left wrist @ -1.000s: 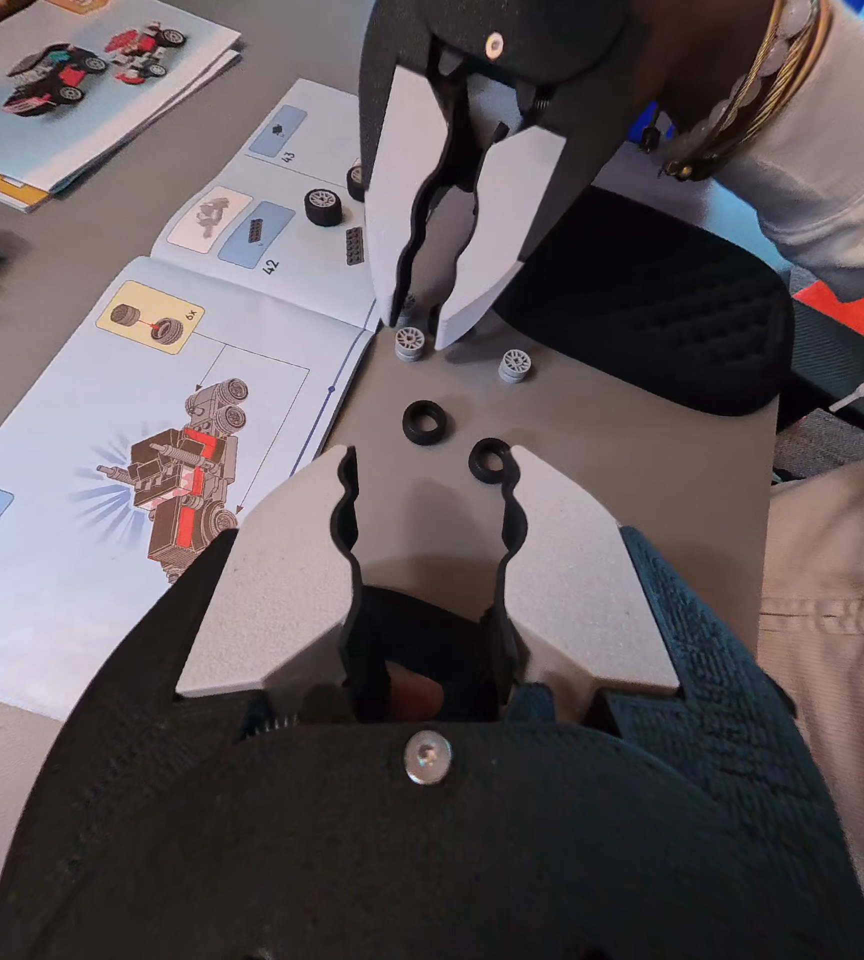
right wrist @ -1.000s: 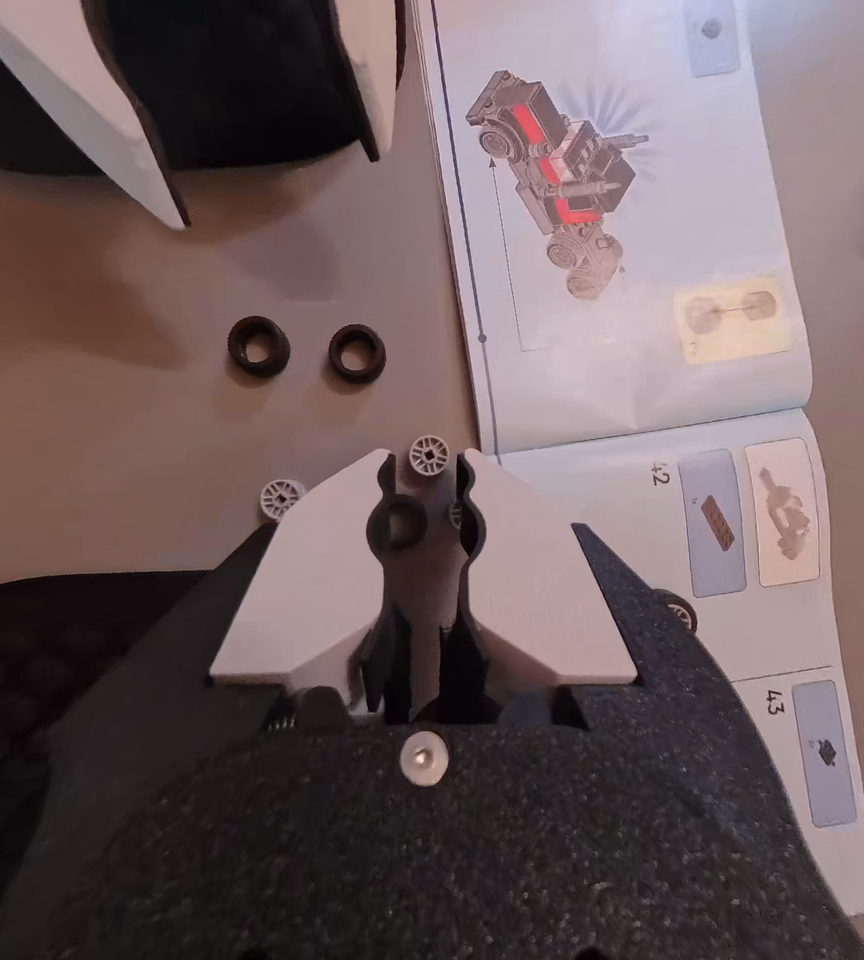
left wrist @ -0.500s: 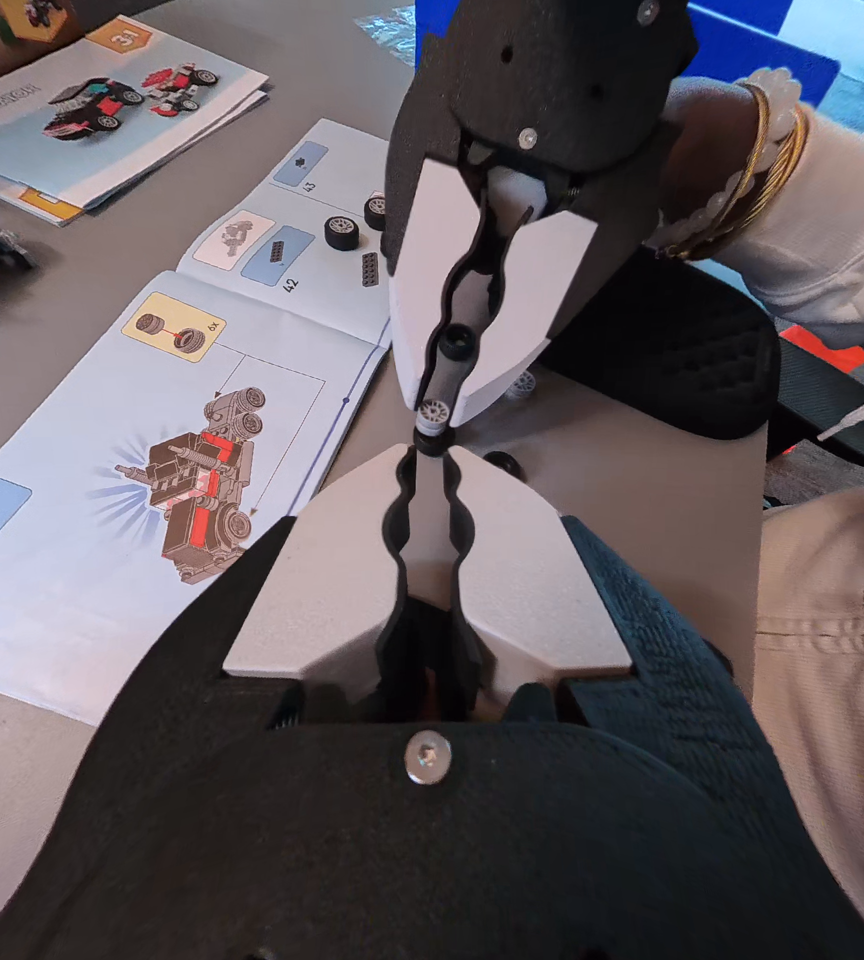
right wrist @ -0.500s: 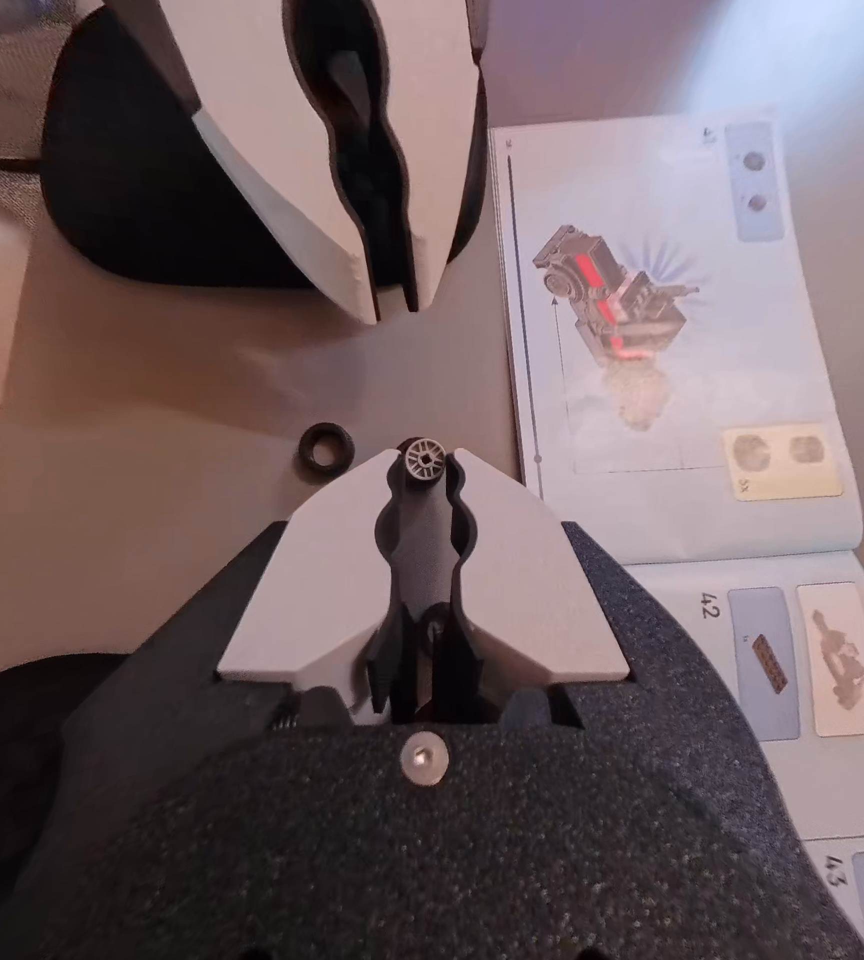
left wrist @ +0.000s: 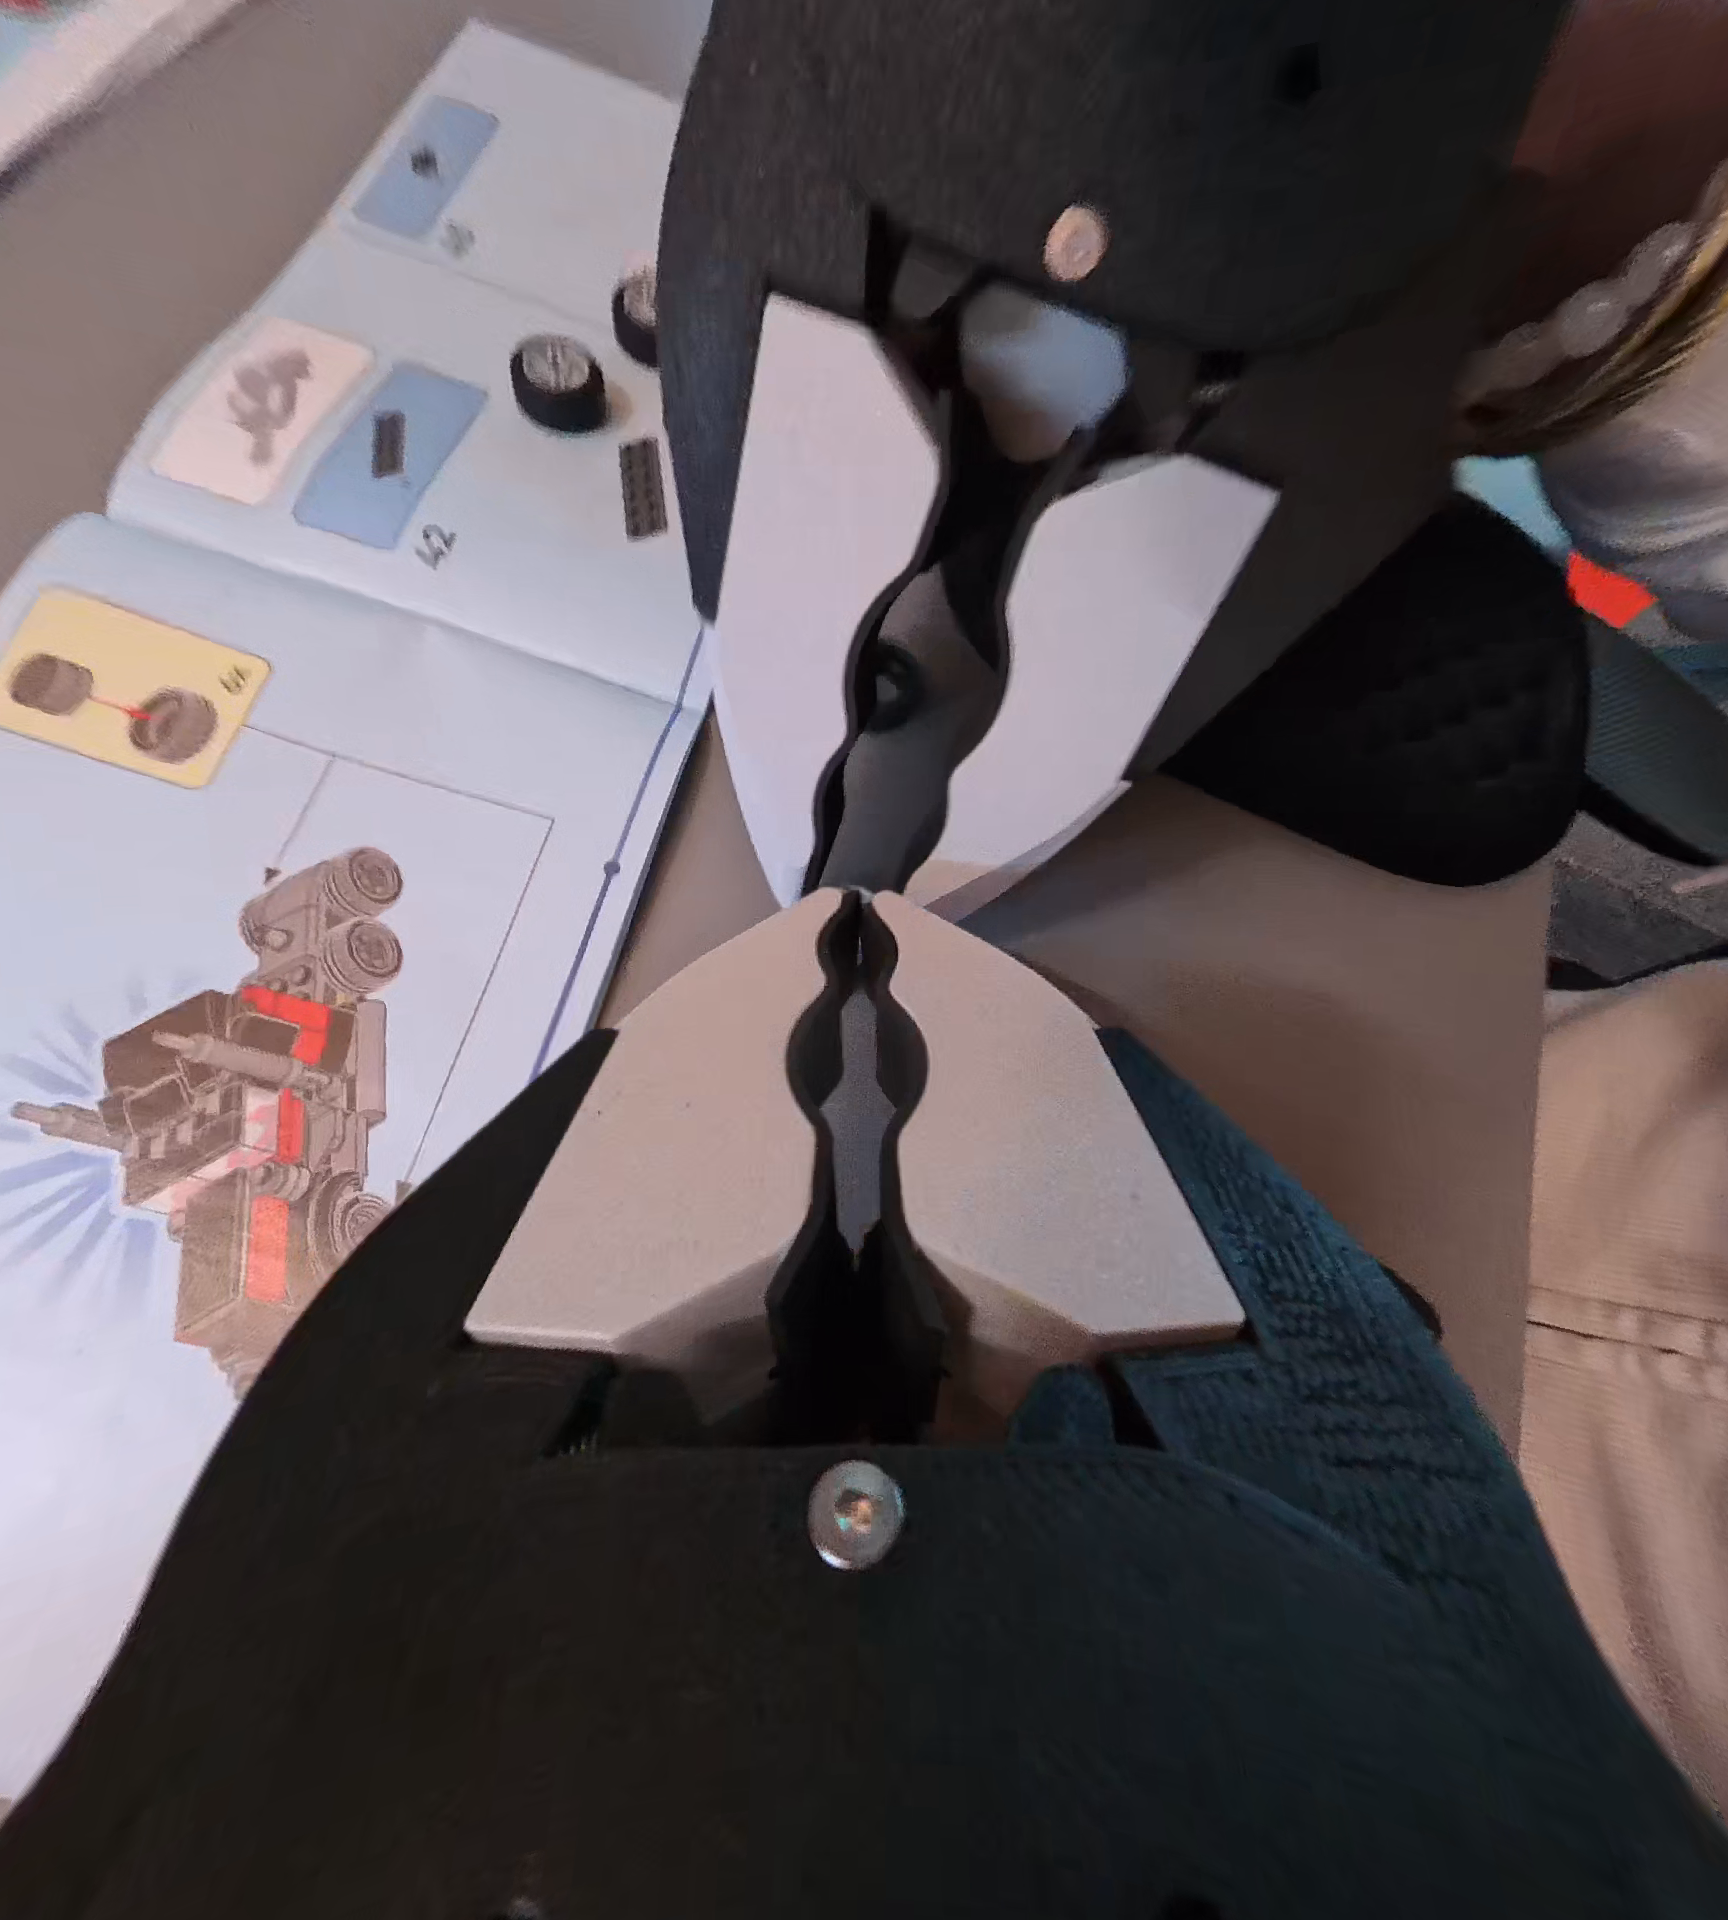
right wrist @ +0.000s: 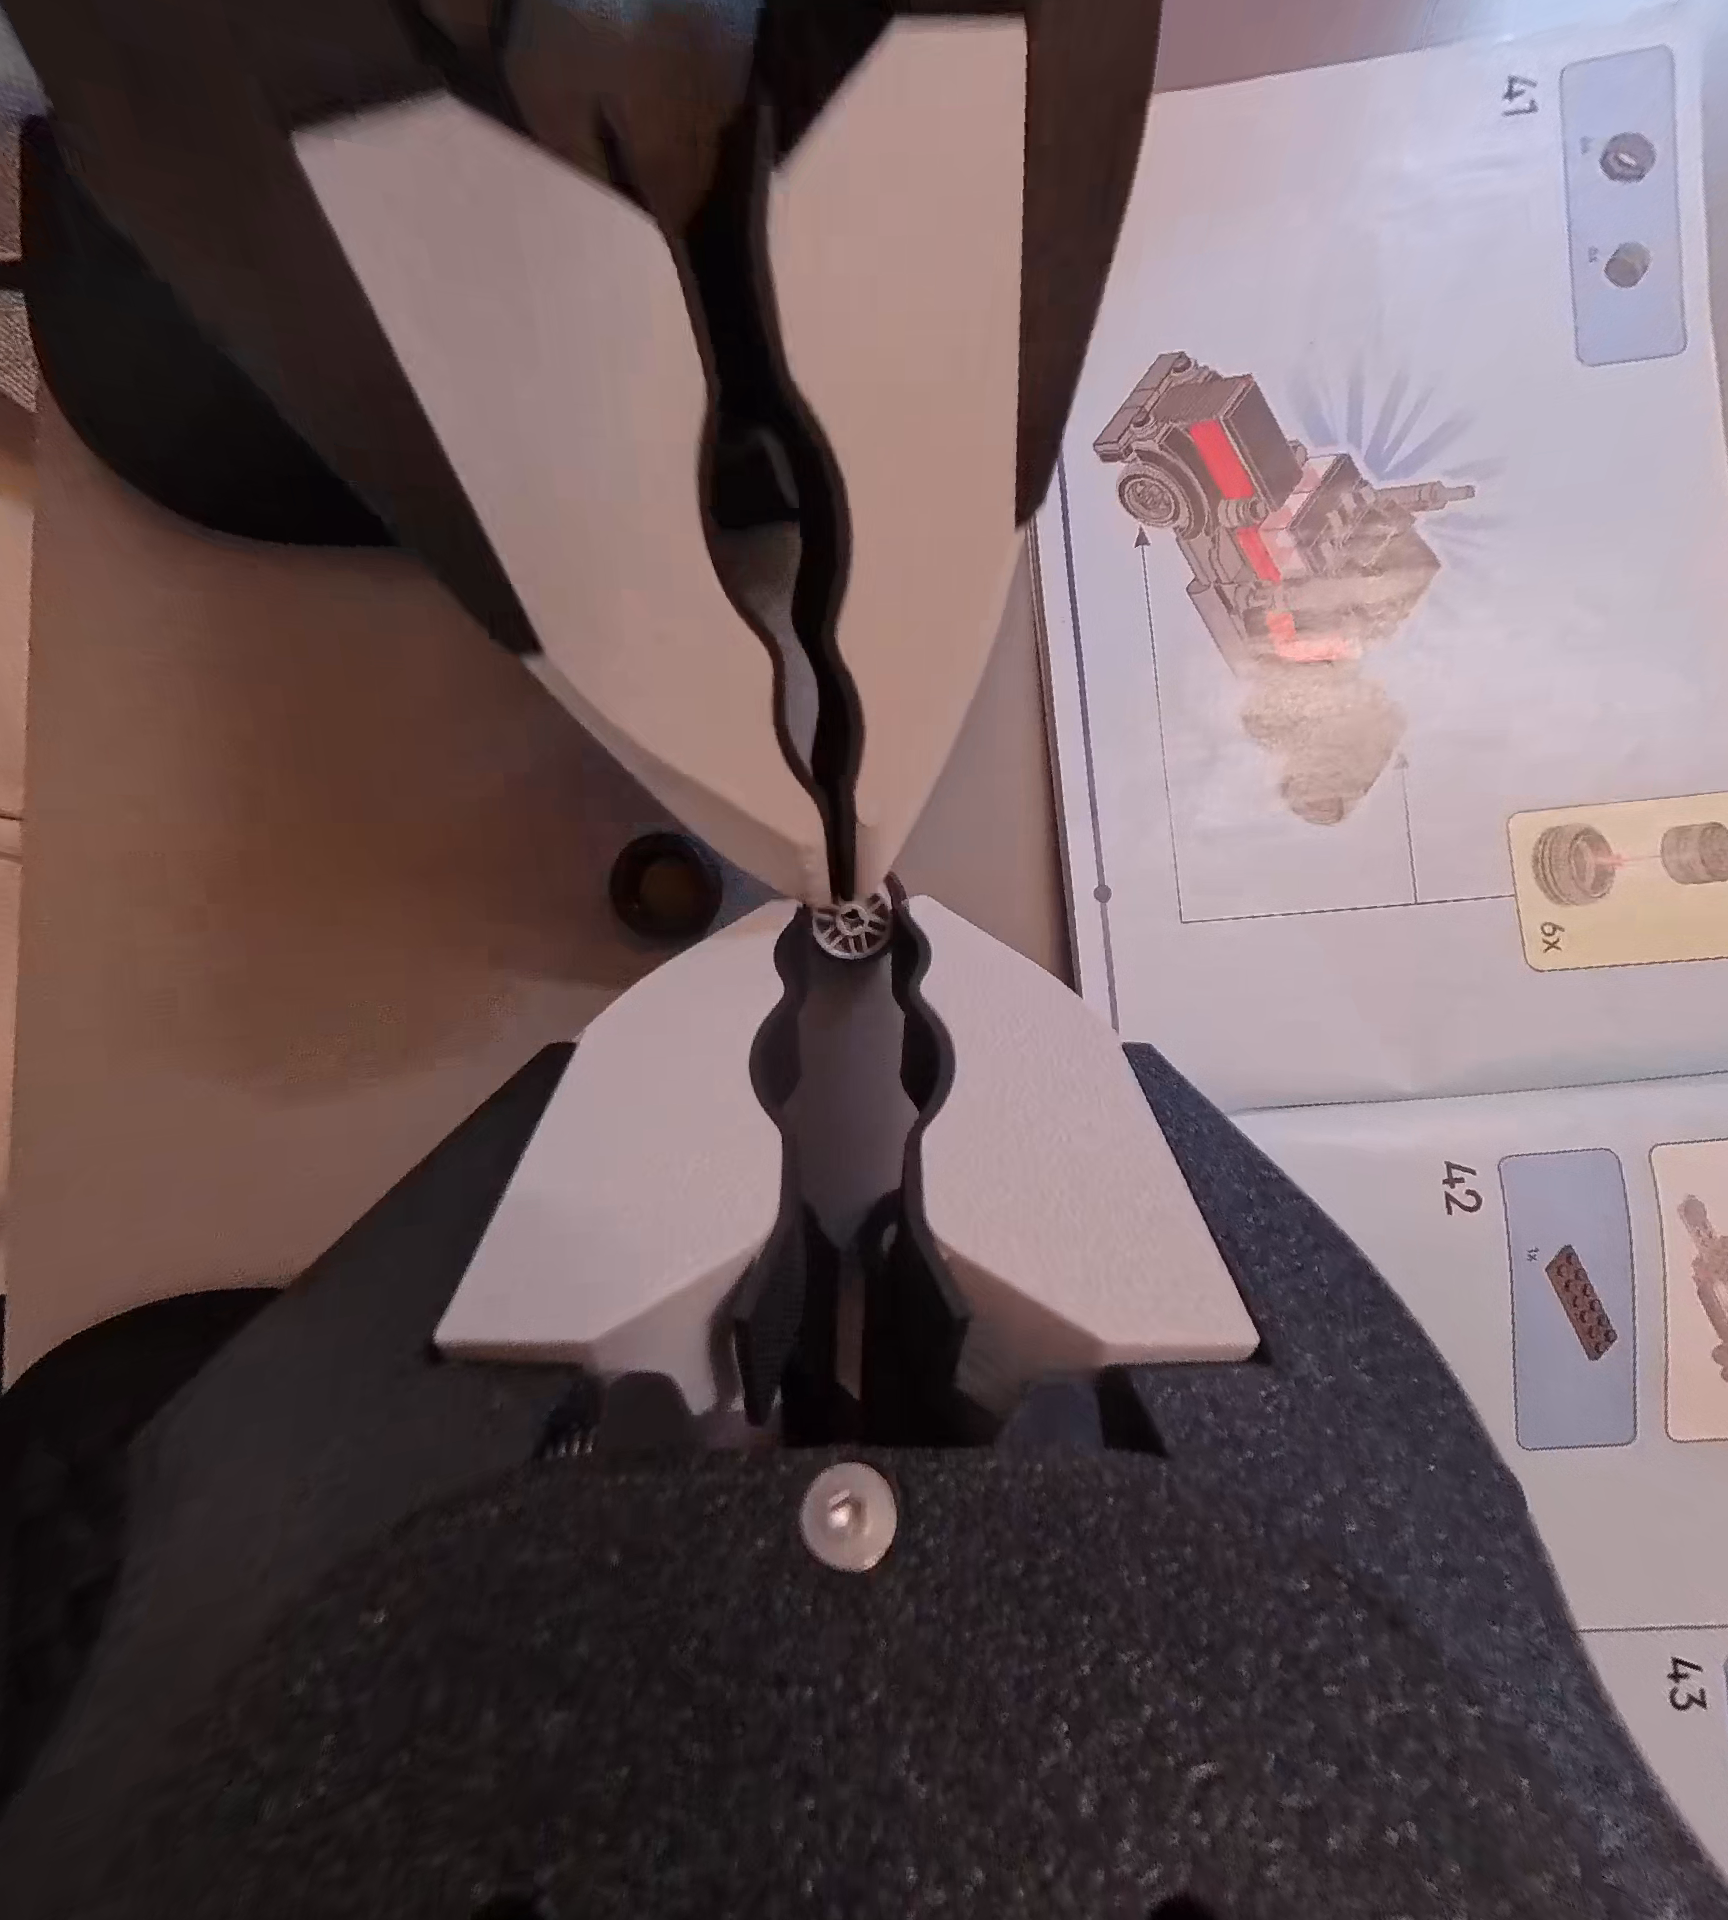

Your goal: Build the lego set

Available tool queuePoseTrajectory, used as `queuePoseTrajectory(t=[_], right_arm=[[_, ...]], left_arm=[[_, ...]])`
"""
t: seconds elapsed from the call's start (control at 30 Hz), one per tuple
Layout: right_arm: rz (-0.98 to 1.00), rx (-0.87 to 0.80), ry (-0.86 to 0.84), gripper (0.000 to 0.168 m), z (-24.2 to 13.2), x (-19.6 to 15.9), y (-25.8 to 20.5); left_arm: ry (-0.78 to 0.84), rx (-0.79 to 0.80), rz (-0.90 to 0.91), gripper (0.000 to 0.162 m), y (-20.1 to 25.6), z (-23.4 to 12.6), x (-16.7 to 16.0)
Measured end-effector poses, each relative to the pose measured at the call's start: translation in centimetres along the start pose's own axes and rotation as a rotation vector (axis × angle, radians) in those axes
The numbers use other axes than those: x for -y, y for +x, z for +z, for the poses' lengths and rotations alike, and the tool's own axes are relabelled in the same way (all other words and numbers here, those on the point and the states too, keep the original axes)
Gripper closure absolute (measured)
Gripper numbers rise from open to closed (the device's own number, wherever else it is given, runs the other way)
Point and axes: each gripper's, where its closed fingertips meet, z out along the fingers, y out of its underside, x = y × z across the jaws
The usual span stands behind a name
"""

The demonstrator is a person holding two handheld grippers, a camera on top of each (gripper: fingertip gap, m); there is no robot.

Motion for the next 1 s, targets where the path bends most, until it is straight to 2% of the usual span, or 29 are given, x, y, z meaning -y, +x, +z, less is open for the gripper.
queuePoseTrajectory(t=[0.2,0.6,1.0], right_arm=[[0.006,-0.006,-0.013,0.154,0.05,0.01,-0.01],[0.006,-0.029,-0.045,0.154,0.32,-0.16,-0.01],[-0.033,-0.104,-0.011,0.154,0.31,-0.18,-0.15]], left_arm=[[-0.061,0.027,-0.045,0.161,-0.57,0.80,-0.62],[-0.100,0.073,0.043,0.161,-0.65,0.93,-1.16],[-0.130,0.163,0.259,0.161,-0.57,0.91,-1.35]])
